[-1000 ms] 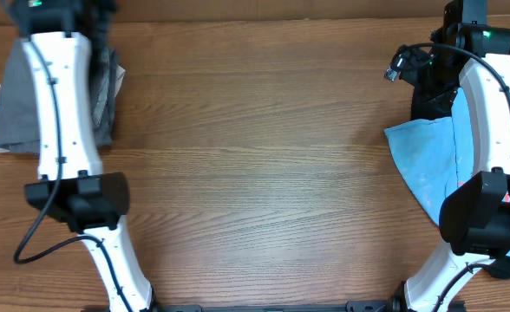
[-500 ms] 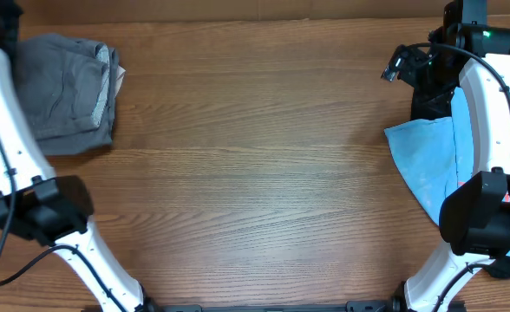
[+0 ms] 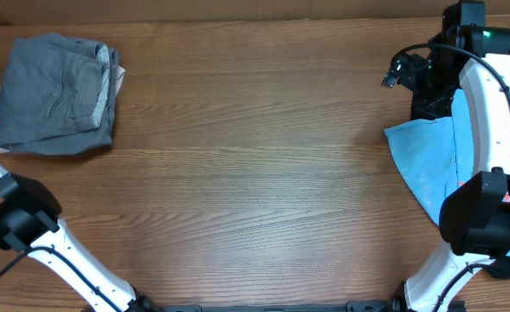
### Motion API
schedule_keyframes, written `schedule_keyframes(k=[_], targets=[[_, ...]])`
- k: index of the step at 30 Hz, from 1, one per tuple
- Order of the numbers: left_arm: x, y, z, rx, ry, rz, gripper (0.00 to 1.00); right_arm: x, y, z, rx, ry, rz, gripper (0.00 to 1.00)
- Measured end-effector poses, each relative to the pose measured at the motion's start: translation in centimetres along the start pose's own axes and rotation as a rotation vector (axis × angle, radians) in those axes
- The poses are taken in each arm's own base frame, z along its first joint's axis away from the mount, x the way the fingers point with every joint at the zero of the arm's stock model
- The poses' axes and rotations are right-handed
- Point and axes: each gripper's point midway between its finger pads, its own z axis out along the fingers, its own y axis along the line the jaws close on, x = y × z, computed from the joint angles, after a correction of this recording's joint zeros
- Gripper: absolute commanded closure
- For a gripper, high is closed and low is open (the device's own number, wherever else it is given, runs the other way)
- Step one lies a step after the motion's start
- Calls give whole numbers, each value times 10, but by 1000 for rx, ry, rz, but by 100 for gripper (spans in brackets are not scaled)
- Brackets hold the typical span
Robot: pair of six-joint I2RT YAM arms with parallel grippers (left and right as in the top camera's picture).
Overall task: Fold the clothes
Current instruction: 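Carry the black bundle left over the folded grey garment, then lower the black bundle onto the grey garment and open the left gripper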
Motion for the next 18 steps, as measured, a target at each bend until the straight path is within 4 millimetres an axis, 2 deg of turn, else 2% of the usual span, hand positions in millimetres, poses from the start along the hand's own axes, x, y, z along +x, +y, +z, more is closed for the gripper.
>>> schedule_keyframes(k=[4, 16, 17, 18], targets=[[3, -25, 23, 69, 9, 8, 96, 1, 0, 0, 1, 3, 5, 6], [-19, -100, 20, 176, 0, 43, 96, -1, 0, 0, -1, -3, 13, 6], [-17, -107, 19, 188, 15, 42, 92, -1, 0, 0, -2, -4, 13, 6], [-14, -114, 18, 201, 32, 40, 79, -1, 1, 0, -2, -4, 13, 6]])
